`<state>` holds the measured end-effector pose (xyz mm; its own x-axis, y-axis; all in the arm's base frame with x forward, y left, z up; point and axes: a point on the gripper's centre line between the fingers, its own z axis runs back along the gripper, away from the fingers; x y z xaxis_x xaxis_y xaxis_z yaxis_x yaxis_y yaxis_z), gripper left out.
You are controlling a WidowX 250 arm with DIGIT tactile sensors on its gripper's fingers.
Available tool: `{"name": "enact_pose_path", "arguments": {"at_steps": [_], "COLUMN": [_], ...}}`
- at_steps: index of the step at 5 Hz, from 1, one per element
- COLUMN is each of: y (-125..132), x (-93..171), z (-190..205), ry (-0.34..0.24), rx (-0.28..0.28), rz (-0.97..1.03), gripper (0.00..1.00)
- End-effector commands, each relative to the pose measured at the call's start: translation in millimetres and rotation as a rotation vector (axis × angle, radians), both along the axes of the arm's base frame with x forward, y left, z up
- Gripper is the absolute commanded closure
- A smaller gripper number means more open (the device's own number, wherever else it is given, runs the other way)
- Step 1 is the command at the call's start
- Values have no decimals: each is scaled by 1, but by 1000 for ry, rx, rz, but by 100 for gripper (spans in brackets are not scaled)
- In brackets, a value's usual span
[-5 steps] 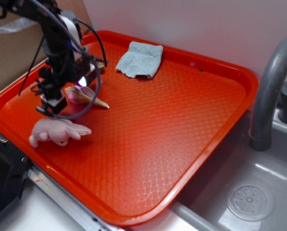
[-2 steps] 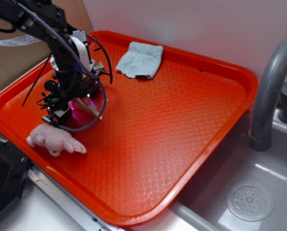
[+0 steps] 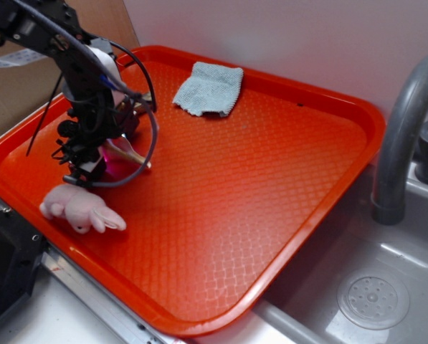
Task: Grab the shell.
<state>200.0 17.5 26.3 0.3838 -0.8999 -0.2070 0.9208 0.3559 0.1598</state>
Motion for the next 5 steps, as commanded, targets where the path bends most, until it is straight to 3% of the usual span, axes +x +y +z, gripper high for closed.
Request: {"name": "enact_pose_path", "arguments": {"at_steps": [1,2,3,4,5], "y": [13,9,11,10,6], "x": [10,6,6,8,22], "z": [88,135,182,199,171], "ry": [-211,-193,-110,-131,-56], "rx": [-47,-140,-229,-300,-290], "rz": [495,757,1026,1158,1033], "gripper": [100,100,100,100,100]}}
